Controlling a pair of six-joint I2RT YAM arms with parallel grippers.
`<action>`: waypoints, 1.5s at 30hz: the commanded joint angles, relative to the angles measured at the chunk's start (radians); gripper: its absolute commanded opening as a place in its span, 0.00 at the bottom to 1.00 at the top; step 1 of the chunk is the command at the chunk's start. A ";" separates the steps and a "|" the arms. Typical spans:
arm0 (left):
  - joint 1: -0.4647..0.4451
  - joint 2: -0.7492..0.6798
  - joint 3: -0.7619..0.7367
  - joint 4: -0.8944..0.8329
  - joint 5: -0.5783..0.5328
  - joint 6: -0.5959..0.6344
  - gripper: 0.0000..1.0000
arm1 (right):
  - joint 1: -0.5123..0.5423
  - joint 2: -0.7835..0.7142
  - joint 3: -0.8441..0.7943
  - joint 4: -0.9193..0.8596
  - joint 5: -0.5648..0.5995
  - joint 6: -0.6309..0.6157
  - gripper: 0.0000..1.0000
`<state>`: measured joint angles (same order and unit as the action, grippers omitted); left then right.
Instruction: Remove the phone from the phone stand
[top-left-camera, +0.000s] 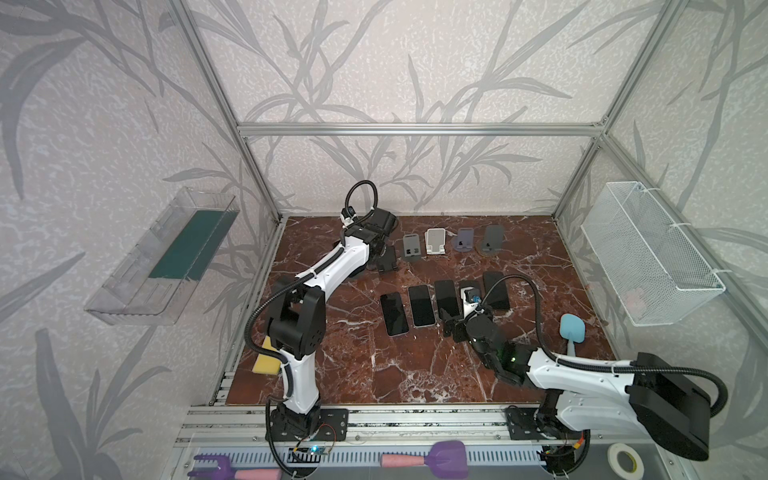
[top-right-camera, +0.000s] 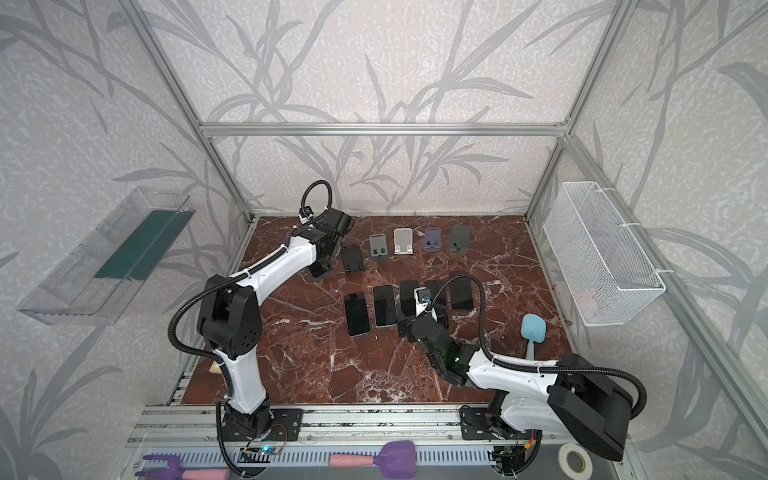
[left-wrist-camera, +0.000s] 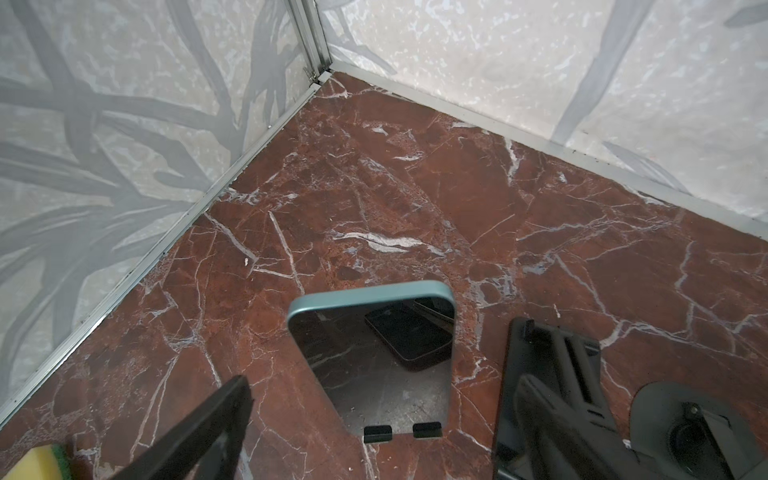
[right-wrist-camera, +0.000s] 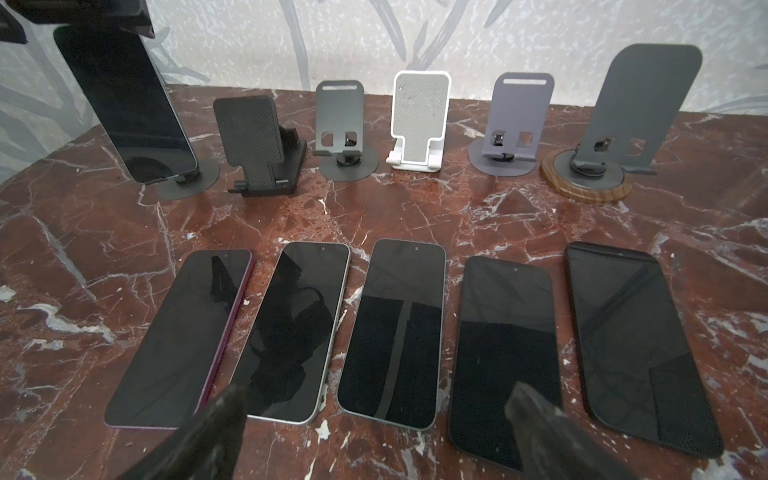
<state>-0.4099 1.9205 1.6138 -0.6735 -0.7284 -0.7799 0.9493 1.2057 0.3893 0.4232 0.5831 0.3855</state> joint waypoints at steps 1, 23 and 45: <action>0.018 0.033 0.031 -0.013 -0.039 0.006 0.99 | 0.003 0.009 0.010 0.024 0.002 0.014 0.98; 0.050 0.055 -0.028 0.115 -0.028 0.085 0.99 | 0.003 0.089 0.048 0.025 -0.049 0.010 0.99; 0.082 0.075 -0.058 0.161 -0.008 0.073 0.88 | 0.003 0.098 0.056 0.019 -0.052 0.008 0.99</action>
<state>-0.3302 1.9991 1.5734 -0.5217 -0.7086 -0.7074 0.9493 1.2949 0.4133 0.4263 0.5240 0.3927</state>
